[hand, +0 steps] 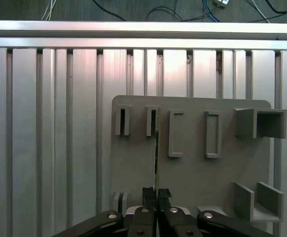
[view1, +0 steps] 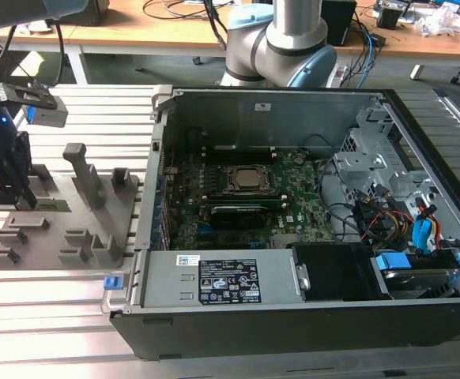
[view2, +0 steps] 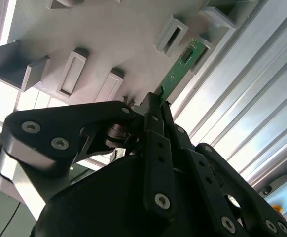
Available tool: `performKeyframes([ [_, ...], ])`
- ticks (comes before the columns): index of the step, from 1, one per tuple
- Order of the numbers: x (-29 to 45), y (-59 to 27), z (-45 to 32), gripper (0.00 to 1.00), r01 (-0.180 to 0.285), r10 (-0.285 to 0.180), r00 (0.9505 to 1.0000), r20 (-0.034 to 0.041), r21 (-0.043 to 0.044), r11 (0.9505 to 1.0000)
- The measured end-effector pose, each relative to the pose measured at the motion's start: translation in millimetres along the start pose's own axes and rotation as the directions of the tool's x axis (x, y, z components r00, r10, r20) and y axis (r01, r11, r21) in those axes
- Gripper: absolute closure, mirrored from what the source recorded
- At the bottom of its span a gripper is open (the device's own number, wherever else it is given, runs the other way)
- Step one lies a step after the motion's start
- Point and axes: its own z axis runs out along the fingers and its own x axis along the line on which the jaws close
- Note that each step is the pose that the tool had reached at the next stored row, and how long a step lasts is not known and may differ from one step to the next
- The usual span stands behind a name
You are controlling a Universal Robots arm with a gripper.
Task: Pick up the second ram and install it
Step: 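Pick up the second ram and move it above second insertion slot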
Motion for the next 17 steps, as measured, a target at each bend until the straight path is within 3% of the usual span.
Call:
performKeyframes([
  [6,0.0,-0.1,-11.1,0.86,0.000,0.000,1.0000,0.0000,0.0000,1.0000],
  [17,0.1,-0.3,-38.2,0.86,0.000,0.000,1.0000,0.0000,0.0001,1.0000],
])
